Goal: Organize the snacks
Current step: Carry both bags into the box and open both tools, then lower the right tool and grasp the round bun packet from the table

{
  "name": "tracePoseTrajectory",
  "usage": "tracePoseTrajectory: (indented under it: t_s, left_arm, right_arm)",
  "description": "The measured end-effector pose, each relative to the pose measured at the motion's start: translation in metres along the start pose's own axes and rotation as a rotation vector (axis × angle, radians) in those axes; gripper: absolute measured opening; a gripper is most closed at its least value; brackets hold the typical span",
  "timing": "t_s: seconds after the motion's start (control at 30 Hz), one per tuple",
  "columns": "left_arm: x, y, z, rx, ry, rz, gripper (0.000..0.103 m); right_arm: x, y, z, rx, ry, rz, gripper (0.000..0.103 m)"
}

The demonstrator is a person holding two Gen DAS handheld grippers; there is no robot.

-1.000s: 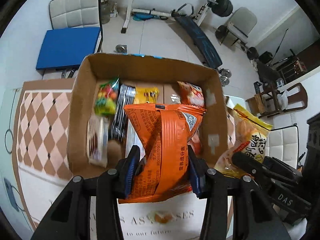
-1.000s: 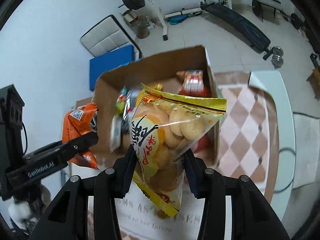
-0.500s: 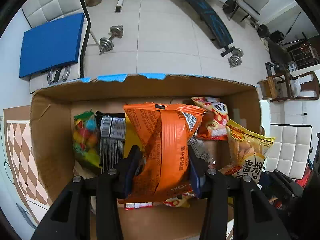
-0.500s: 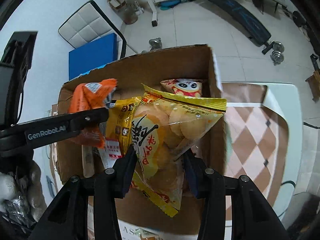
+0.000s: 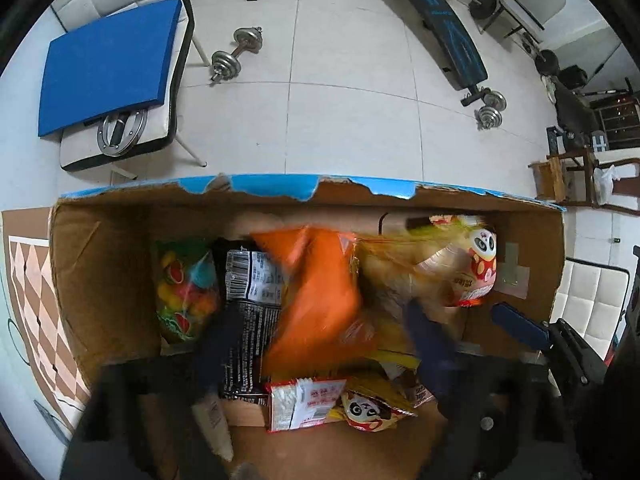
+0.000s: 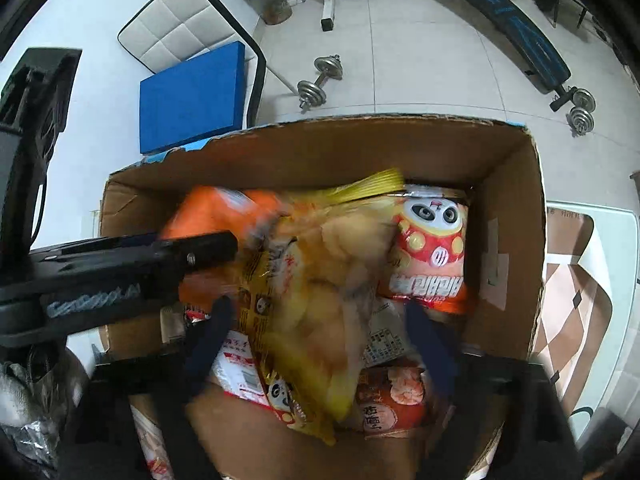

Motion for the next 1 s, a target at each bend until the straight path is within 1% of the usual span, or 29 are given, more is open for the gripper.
tracePoseTrajectory:
  t_s: [0.13,0.3,0.4,0.5,0.57,0.6,0.77,0.9,1.0]
  left_arm:
    - [-0.003,0.000,0.005,0.004,-0.014,-0.006,0.095]
    - [-0.012,0.001,0.018,0.033,-0.074,-0.009,0.095]
    - [-0.024,0.002,0.029,0.039,-0.124,-0.006,0.095]
    - [-0.044,0.005,0.038,0.046,-0.176,-0.007,0.095]
    - [-0.058,0.007,0.044,0.062,-0.214,-0.007,0.095]
    - [-0.067,0.008,0.047,0.075,-0.231,-0.008,0.095]
    - [-0.108,0.010,0.060,0.121,-0.315,0.000,0.095]
    - [-0.141,0.013,0.073,0.133,-0.380,0.020,0.095]
    - [-0.165,0.012,0.082,0.142,-0.414,0.027,0.095]
  right_arm:
    - [0.000,-0.002,0.000,-0.009,-0.003,-0.016,0.092]
    - [-0.011,-0.005,0.008,-0.048,-0.019,-0.018,0.093]
    - [-0.024,-0.004,0.018,-0.101,-0.048,-0.021,0.093]
    - [-0.040,-0.004,0.030,-0.173,-0.072,-0.029,0.093]
    - [-0.053,-0.003,0.037,-0.219,-0.091,-0.028,0.093]
    - [-0.058,-0.002,0.040,-0.226,-0.101,-0.032,0.093]
    - [-0.091,0.001,0.059,-0.215,-0.159,-0.057,0.093]
    - [-0.120,0.006,0.067,-0.180,-0.178,-0.080,0.093]
    - [-0.143,0.010,0.074,-0.159,-0.202,-0.093,0.093]
Point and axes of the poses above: each gripper's, at about its wrist camera, not at the fingertips, and z roughly against the way its jaws point, y to its left, x to its top, the point moved 5 cm from there along -z, roughly the way its jaws point, and after that the axes turned 8 degrees about y, right-handed, at the moved point
